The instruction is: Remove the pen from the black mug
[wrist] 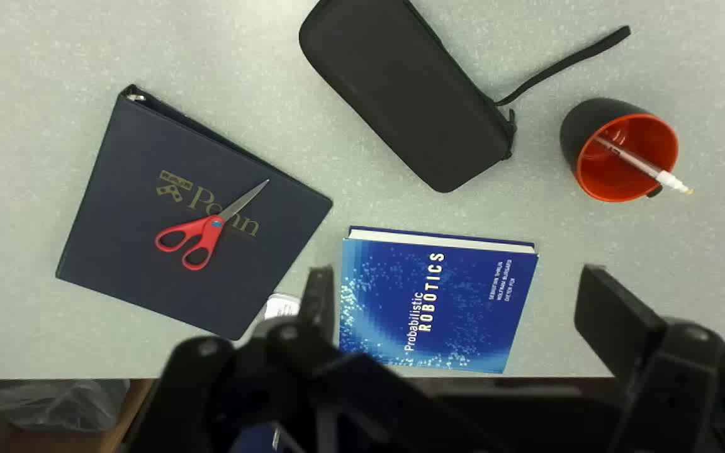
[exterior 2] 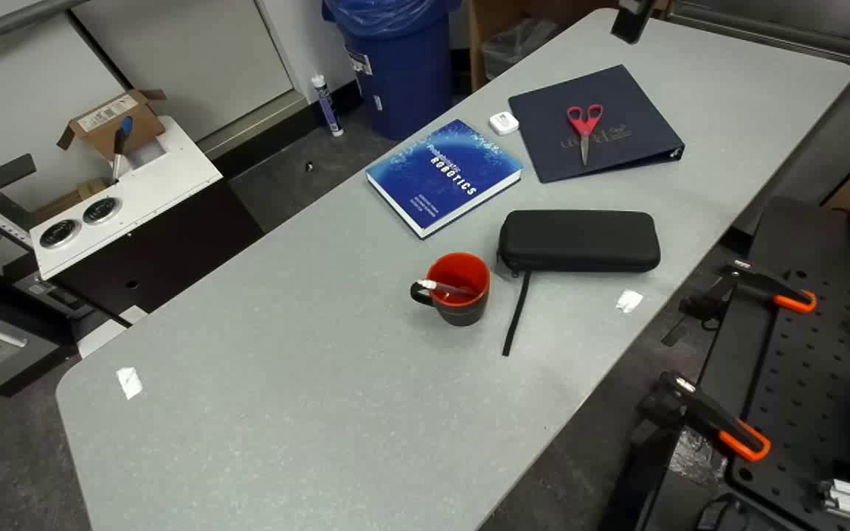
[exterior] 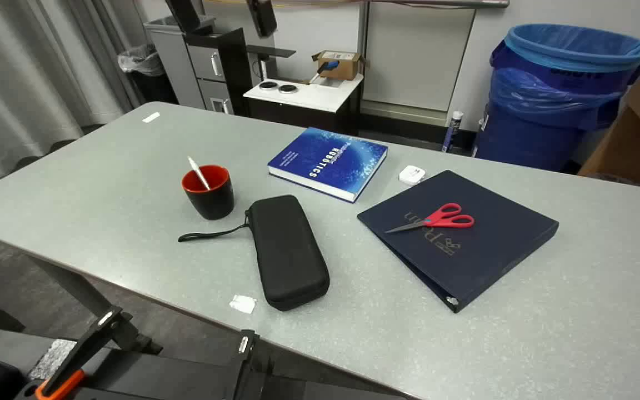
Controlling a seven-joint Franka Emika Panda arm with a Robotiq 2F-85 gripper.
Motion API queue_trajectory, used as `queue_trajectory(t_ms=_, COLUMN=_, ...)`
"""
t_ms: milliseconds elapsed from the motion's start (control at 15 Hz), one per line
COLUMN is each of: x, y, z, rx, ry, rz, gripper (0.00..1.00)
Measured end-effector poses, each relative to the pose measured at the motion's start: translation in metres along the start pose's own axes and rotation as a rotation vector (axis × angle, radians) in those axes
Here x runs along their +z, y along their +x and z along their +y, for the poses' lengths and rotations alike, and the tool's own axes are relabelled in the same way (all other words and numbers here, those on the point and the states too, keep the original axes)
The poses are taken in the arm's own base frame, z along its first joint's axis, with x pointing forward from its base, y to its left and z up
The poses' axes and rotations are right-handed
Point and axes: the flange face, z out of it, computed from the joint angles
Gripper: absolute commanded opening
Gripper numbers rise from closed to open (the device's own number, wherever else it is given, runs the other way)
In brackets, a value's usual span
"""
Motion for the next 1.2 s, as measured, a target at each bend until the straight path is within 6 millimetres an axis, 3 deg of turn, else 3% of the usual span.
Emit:
queue_trajectory(t_ms=600, x=0.001, y=0.0, z=-0.001, rx=-0.012, ry=0.003, rz=-0.005, gripper=1.0)
queue_trajectory(t_ms=733, x=0.008, y=0.001, z=-0.009, rx=-0.037, ry=0.013, rz=-0.023, gripper=1.0)
queue_trajectory(t_ms=867, x=0.025, y=0.004, z=-0.032, rx=-0.086, ry=0.029, rz=-0.057, gripper=1.0)
queue_trajectory(t_ms=1200, x=0.094, y=0.011, z=-0.117, rx=-0.239, ry=0.045, rz=-0.126, gripper=1.0)
